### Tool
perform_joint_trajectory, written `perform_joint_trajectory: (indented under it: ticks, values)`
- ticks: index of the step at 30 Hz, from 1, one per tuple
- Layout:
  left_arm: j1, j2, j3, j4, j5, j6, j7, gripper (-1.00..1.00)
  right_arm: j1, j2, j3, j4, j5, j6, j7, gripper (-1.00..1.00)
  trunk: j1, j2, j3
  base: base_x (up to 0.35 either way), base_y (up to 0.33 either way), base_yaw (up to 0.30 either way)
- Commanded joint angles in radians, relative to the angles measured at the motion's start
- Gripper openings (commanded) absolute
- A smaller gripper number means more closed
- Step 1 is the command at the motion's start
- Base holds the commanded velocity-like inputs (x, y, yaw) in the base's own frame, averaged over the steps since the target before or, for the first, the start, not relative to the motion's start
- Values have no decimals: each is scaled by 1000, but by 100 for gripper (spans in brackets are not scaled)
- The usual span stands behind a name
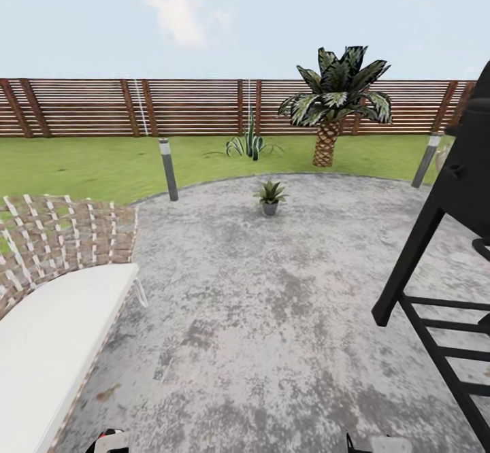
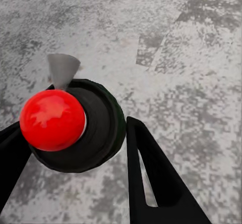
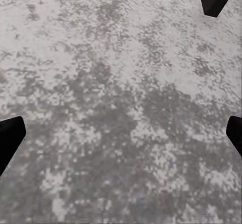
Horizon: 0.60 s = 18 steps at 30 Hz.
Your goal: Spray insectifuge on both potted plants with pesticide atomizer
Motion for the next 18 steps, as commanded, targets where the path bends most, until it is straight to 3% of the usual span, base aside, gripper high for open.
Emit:
perform_joint_trajectory:
  ticks: [1,9,18]
  values:
    - [-1,0,0,1,-2,-3,4,-100,-1,0,1,1,6,-1,-6,100,0,0,-1,335,2,0]
    - [0,0,0,1,-2,-3,4,-100,-1,0,1,1,6,-1,-6,100,0,0,-1,336,0,-2]
    - [-1,0,0,1,-1,-3,4,-100,-1,1,1,1,6,-2,-6,100,0,0,1,336,0,-111]
